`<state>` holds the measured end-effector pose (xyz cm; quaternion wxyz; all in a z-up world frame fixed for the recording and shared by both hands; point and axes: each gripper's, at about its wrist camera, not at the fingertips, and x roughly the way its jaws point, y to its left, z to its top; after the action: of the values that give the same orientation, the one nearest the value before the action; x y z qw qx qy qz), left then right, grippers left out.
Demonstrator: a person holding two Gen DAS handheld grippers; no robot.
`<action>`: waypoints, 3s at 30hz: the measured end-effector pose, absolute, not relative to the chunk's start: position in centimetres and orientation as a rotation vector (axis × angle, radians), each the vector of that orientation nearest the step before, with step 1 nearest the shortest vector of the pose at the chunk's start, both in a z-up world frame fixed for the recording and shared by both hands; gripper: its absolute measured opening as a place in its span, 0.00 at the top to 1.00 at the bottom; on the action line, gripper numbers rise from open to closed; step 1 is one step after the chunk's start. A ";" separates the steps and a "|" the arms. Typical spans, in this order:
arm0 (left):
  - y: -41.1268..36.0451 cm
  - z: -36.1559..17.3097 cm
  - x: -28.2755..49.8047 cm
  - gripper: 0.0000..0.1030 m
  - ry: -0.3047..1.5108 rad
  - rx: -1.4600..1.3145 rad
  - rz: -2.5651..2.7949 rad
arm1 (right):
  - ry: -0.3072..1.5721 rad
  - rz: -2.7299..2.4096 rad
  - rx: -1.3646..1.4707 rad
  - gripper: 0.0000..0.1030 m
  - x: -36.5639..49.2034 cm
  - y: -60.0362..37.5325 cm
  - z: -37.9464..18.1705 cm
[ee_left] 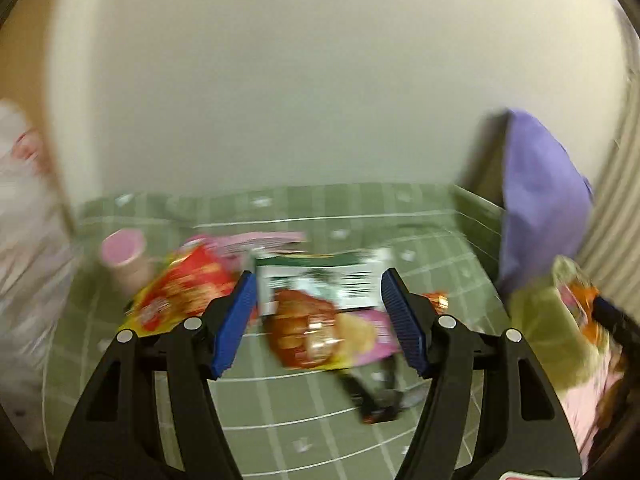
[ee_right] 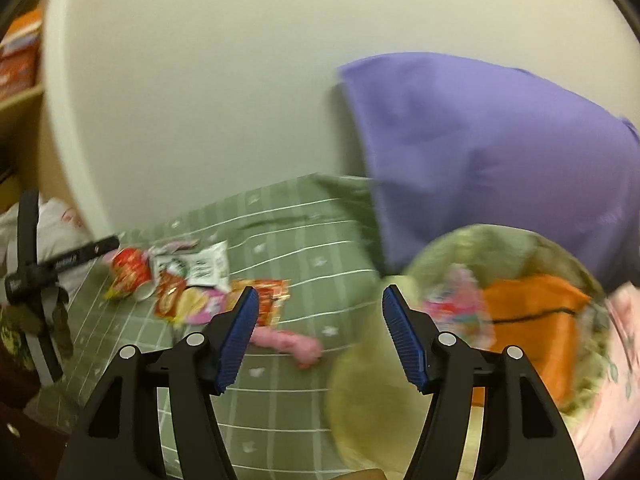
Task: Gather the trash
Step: 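Grasp the red paper cup with left tool while right tool grasps a wrapper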
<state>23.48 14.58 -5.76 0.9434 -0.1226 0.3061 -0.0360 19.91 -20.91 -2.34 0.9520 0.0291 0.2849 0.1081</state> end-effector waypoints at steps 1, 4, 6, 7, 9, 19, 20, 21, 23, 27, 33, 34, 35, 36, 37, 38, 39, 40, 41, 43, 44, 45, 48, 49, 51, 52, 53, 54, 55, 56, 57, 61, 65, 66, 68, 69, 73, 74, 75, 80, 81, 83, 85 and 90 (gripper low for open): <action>15.2 -5.9 23.1 0.40 0.626 -0.256 -0.052 | 0.587 0.244 0.053 0.41 20.3 -20.0 -2.6; 16.7 -6.5 21.9 0.40 0.629 -0.259 0.006 | 0.638 0.296 0.014 0.41 21.9 -17.4 -3.7; 17.7 -6.9 21.2 0.40 0.630 -0.272 0.024 | 0.661 0.335 -0.002 0.41 22.6 -16.1 -4.4; 18.0 -7.2 20.9 0.40 0.631 -0.274 0.032 | 0.669 0.363 -0.010 0.41 22.9 -15.1 -4.8; 18.9 -7.8 20.7 0.40 0.631 -0.273 0.055 | 0.675 0.386 -0.018 0.41 23.1 -14.2 -5.3; 23.8 -11.5 22.0 0.40 0.713 -0.464 0.083 | 0.748 0.410 -0.079 0.41 24.5 -11.1 -7.8; 24.0 -11.8 22.5 0.40 0.720 -0.504 0.069 | 0.769 0.416 -0.081 0.41 24.6 -10.9 -8.2; 24.1 -12.1 22.9 0.39 0.725 -0.533 0.056 | 0.787 0.420 -0.080 0.41 24.7 -10.8 -8.6; 23.8 -12.6 24.4 0.35 0.741 -0.587 0.016 | 0.826 0.426 -0.072 0.41 25.0 -10.7 -9.5; 22.3 -12.4 27.6 0.35 0.749 -0.509 0.060 | 0.834 0.431 -0.078 0.41 24.8 -10.5 -10.2; 22.7 -13.6 31.0 0.35 0.832 -0.514 0.158 | 0.824 0.443 -0.088 0.41 24.2 -10.9 -10.5; 22.8 -13.7 31.3 0.35 0.849 -0.522 0.152 | 0.827 0.448 -0.086 0.41 24.2 -11.0 -10.7; 22.8 -13.8 31.4 0.35 0.862 -0.523 0.146 | 0.834 0.456 -0.079 0.41 24.2 -11.0 -11.0; 22.8 -13.8 31.5 0.37 0.874 -0.522 0.140 | 0.839 0.461 -0.075 0.41 24.2 -11.0 -11.2; 22.7 -13.9 31.5 0.44 0.889 -0.519 0.124 | 0.848 0.465 -0.073 0.41 24.3 -10.8 -11.5; 22.6 -13.8 31.4 0.44 0.896 -0.517 0.113 | 0.856 0.474 -0.074 0.41 24.4 -10.7 -11.8; 22.4 -13.7 31.0 0.45 0.898 -0.510 0.102 | 0.859 0.483 -0.077 0.41 24.4 -10.5 -11.9; 22.2 -13.5 30.6 0.46 0.893 -0.502 0.089 | 0.859 0.497 -0.091 0.41 24.3 -10.1 -12.1; 21.8 -13.2 30.0 0.47 0.886 -0.488 0.067 | 0.857 0.503 -0.104 0.41 24.3 -9.8 -12.2; 21.2 -12.6 28.8 0.48 0.878 -0.465 0.038 | 0.849 0.521 -0.131 0.41 24.2 -9.2 -12.4; 20.7 -12.1 27.7 0.48 0.869 -0.459 0.018 | 0.845 0.537 -0.138 0.41 24.1 -8.8 -12.4; 20.5 -11.8 27.1 0.48 0.865 -0.456 0.008 | 0.843 0.551 -0.140 0.41 24.1 -8.5 -12.5; 19.3 -10.5 24.5 0.48 0.838 -0.409 -0.022 | 0.839 0.604 -0.138 0.41 24.1 -7.4 -12.7; 19.1 -10.2 23.8 0.48 0.830 -0.391 -0.025 | 0.843 0.620 -0.137 0.41 24.2 -7.0 -12.9; 18.3 -9.4 22.4 0.48 0.813 -0.340 -0.022 | 0.854 0.646 -0.136 0.44 24.5 -6.1 -13.4; 18.0 -9.2 22.0 0.47 0.807 -0.320 -0.018 | 0.860 0.658 -0.136 0.48 24.7 -5.7 -13.6; 17.8 -8.9 21.4 0.47 0.797 -0.297 -0.013 | 0.867 0.674 -0.135 0.51 24.9 -5.3 -14.0; 17.6 -8.6 21.0 0.47 0.789 -0.280 -0.010 | 0.869 0.685 -0.136 0.51 24.9 -4.8 -14.2; 17.7 -8.3 20.6 0.47 0.783 -0.277 -0.012 | 0.866 0.700 -0.149 0.51 25.1 -4.2 -14.5; 17.8 -8.1 20.4 0.47 0.780 -0.278 -0.012 | 0.865 0.704 -0.163 0.51 25.1 -3.9 -14.7; 17.9 -7.9 20.1 0.47 0.778 -0.281 -0.009 | 0.867 0.709 -0.178 0.51 25.2 -3.6 -15.1; 18.4 -7.5 19.4 0.47 0.773 -0.272 0.013 | 0.900 0.718 -0.237 0.51 25.6 -2.1 -16.6; 18.9 -7.4 19.0 0.47 0.771 -0.287 0.017 | 0.902 0.718 -0.230 0.69 25.3 -2.0 -16.7; 18.9 -7.4 18.9 0.47 0.771 -0.286 0.013 | 0.902 0.716 -0.218 0.72 25.3 -2.2 -16.5; 18.5 -7.4 19.0 0.47 0.771 -0.280 -0.007 | 0.903 0.714 -0.190 0.78 25.3 -2.8 -16.1; 18.4 -7.4 19.0 0.47 0.771 -0.278 -0.014 | 0.903 0.710 -0.178 0.78 25.3 -3.0 -15.9; 17.9 -7.5 19.1 0.47 0.775 -0.276 -0.037 | 0.885 0.680 -0.145 0.79 24.9 -4.4 -14.7; 17.8 -7.5 19.2 0.47 0.774 -0.278 -0.041 | 0.878 0.673 -0.136 0.79 24.7 -4.8 -14.4; 17.8 -7.5 19.2 0.47 0.773 -0.279 -0.043 | 0.871 0.667 -0.129 0.80 24.6 -5.1 -14.0; 17.5 -7.1 19.3 0.47 0.763 -0.279 -0.053 | 0.829 0.645 -0.108 0.80 23.8 -6.3 -12.2; 17.4 -7.1 19.3 0.47 0.761 -0.279 -0.054 | 0.818 0.642 -0.107 0.80 23.7 -6.4 -11.7; 17.3 -6.9 19.3 0.47 0.756 -0.281 -0.059 | 0.789 0.630 -0.107 0.80 23.4 -6.8 -10.6; 17.2 -6.6 19.5 0.47 0.750 -0.285 -0.066 | 0.759 0.620 -0.105 0.80 23.1 -7.1 -9.3; 15.4 -4.7 20.4 0.47 0.702 -0.261 -0.120 | 0.699 0.588 -0.104 0.80 22.6 -8.0 -6.8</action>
<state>20.42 15.39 -4.74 0.9289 -0.1276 0.3428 -0.0585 22.60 -7.97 -6.76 0.8961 -0.0504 0.3375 0.2840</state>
